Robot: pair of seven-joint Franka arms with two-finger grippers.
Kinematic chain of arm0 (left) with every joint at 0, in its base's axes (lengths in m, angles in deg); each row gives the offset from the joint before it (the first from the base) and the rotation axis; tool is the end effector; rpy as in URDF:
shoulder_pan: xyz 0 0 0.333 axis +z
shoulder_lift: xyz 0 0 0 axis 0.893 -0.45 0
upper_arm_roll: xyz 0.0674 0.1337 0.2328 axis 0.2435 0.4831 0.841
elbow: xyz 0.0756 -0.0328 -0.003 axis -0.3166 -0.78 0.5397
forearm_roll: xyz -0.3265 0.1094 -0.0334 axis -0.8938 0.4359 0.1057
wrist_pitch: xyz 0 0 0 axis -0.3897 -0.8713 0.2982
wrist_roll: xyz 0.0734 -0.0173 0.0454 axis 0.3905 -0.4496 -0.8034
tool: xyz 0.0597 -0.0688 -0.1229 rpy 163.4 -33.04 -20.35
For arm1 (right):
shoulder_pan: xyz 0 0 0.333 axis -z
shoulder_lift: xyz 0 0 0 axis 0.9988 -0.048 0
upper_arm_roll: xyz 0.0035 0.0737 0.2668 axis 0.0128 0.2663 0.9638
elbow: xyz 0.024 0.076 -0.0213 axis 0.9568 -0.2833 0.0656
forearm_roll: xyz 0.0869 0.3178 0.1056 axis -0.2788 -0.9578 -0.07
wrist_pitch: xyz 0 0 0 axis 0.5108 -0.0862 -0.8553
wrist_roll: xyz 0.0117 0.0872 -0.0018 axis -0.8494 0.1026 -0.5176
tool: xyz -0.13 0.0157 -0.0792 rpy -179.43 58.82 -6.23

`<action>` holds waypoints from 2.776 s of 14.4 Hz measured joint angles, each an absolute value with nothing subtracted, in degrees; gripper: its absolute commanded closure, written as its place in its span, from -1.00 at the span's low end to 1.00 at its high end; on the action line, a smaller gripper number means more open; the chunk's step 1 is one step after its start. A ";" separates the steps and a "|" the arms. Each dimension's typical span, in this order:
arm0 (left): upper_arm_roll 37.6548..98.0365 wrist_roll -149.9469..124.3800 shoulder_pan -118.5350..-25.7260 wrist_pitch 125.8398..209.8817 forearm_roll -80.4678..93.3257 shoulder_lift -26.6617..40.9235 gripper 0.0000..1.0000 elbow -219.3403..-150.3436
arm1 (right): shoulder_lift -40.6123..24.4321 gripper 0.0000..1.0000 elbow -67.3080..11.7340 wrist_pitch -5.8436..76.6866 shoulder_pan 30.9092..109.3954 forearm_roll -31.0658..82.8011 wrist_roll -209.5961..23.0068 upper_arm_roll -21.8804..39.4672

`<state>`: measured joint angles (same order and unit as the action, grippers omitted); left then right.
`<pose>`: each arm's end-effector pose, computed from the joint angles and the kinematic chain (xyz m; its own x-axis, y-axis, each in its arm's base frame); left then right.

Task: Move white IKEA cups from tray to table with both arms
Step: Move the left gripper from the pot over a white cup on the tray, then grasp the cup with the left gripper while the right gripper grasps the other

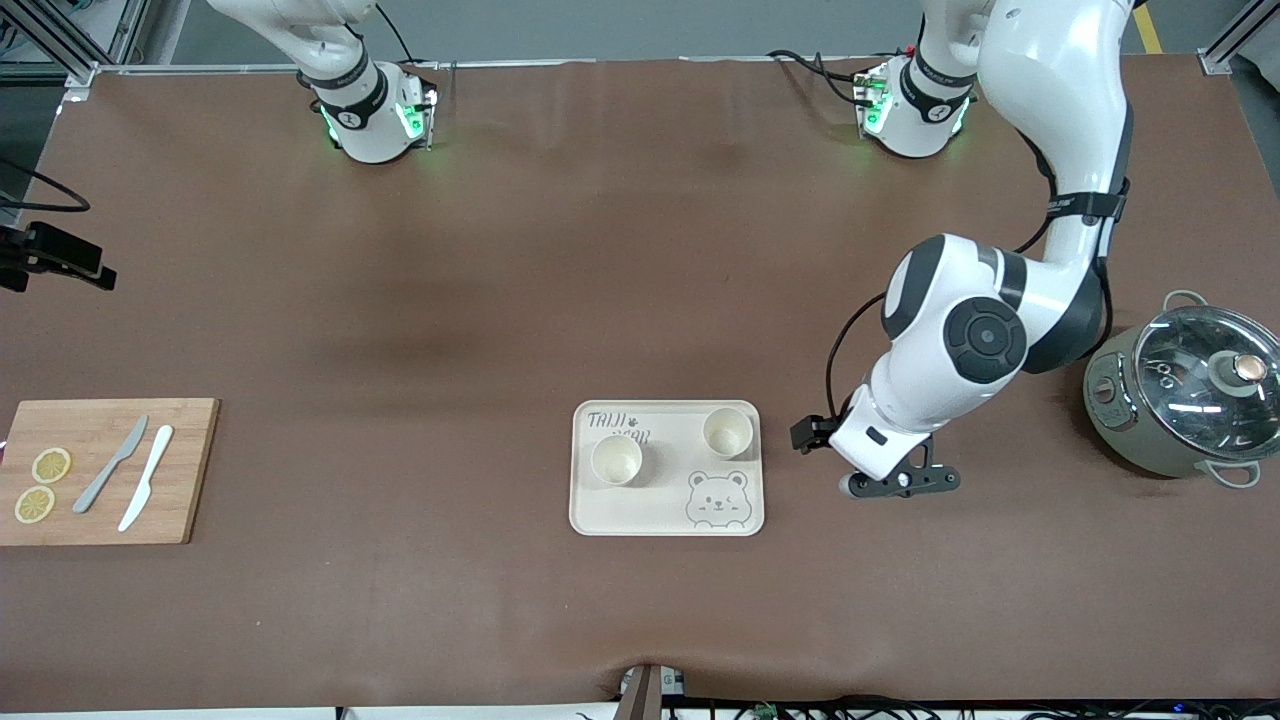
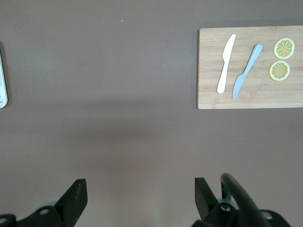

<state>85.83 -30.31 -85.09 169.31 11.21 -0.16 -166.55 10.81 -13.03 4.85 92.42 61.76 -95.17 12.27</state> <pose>0.6082 -0.2539 0.3126 0.9970 0.0679 0.0376 0.0642 -0.9936 0.0925 0.5125 -0.0607 0.5341 0.9979 -0.0023 -0.0649 -0.0038 -0.9997 -0.0235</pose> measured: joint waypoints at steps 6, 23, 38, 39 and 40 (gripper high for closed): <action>85.81 -37.47 -89.97 173.26 14.87 -4.65 -1.00 -166.63 | 10.79 -1.00 -13.02 4.84 92.41 61.75 -95.17 12.29; 85.79 -41.84 -92.96 176.21 14.90 -9.72 -1.00 -166.66 | 3.19 -1.00 -9.18 16.92 73.80 55.35 -66.50 13.85; 85.75 -46.27 -93.94 180.17 14.92 -13.31 1.00 -166.70 | -23.30 -1.00 -8.17 47.75 58.65 55.45 -51.06 13.65; 85.74 -46.97 -94.19 180.60 15.00 -13.65 1.00 -166.69 | -23.99 -1.00 -8.15 48.96 58.42 55.46 -50.95 13.65; 85.74 -47.23 -94.52 180.90 15.04 -13.93 1.00 -166.69 | -24.78 -1.00 -8.15 50.10 58.33 55.47 -50.91 13.64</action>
<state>85.74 -47.23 -94.52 180.90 15.04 -13.93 -166.69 -24.78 -8.15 50.10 58.33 55.47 -50.91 13.64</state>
